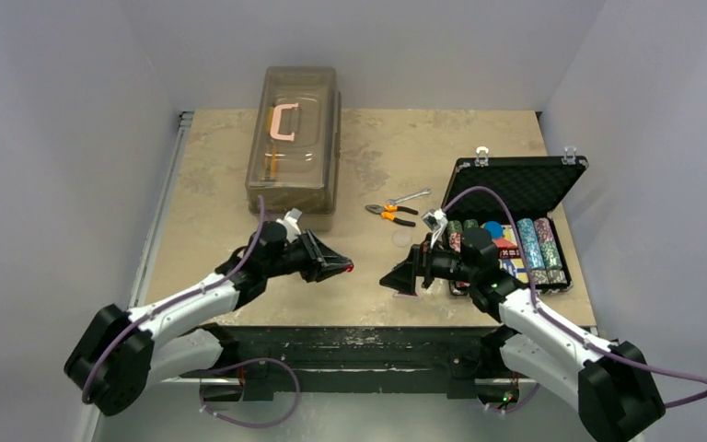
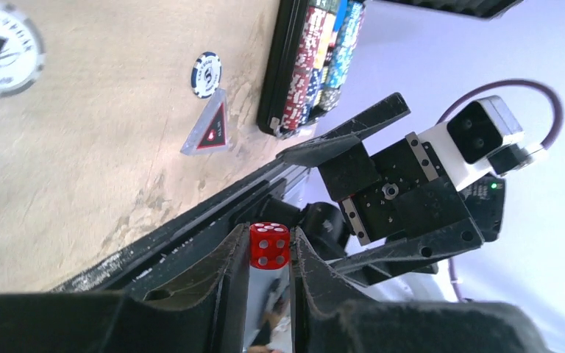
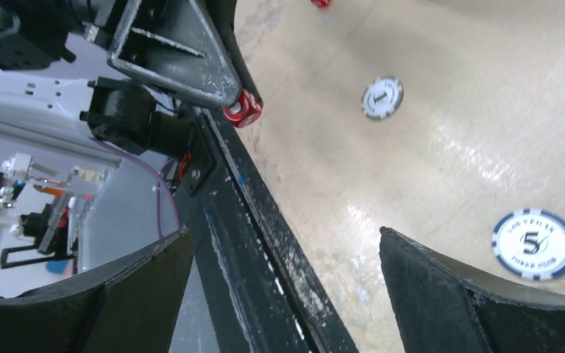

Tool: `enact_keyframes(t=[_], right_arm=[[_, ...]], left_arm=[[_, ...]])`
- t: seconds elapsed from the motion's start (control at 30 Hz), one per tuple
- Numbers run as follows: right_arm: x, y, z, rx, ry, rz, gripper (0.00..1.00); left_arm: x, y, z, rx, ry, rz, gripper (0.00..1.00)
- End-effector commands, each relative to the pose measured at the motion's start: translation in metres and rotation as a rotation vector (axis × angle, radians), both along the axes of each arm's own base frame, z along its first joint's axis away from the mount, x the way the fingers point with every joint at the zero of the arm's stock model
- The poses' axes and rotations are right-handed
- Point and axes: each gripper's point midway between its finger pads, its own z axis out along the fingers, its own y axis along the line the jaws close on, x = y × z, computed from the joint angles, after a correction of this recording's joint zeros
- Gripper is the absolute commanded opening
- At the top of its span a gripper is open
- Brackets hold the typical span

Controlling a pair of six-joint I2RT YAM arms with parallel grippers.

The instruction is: Pack up texas hold em set

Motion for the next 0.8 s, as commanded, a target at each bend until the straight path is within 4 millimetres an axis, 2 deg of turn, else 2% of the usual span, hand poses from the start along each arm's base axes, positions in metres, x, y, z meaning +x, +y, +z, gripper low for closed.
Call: enact_keyframes(t=[0.0,0.17,0.23,0.33,0.47,0.57,0.77], right_arm=[[0.017,0.01,0.037,0.066,-0.158,-0.011,0.94],[-0.004,0.039,0.047,0.103,-0.217,0.078,0.92],[-0.006,0.049,0.05,0.112,-0.246,0.079,0.9],[-0.01,0.061,0.066,0.18,-0.279,0.085,0.84],[-0.007,0.077,0.077,0.188,-0.321,0.094,0.78],[0.0,0.086,0.075,0.189,-0.308,0.092,0.64],[-0.001,0.104,0.076,0.282,-0.229,0.127,0.64]], left_arm=[[-0.005,0.023,0.003,-0.079,0.132,0.151,0.0],[-0.014,0.026,0.019,-0.165,0.213,0.176,0.0],[-0.017,0.024,0.025,-0.215,0.249,0.169,0.0],[-0.021,0.021,0.032,-0.289,0.315,0.163,0.0],[-0.026,0.027,0.022,-0.341,0.442,0.215,0.0],[-0.024,0.03,0.023,-0.371,0.454,0.243,0.0],[-0.025,0.028,0.028,-0.377,0.449,0.221,0.0]])
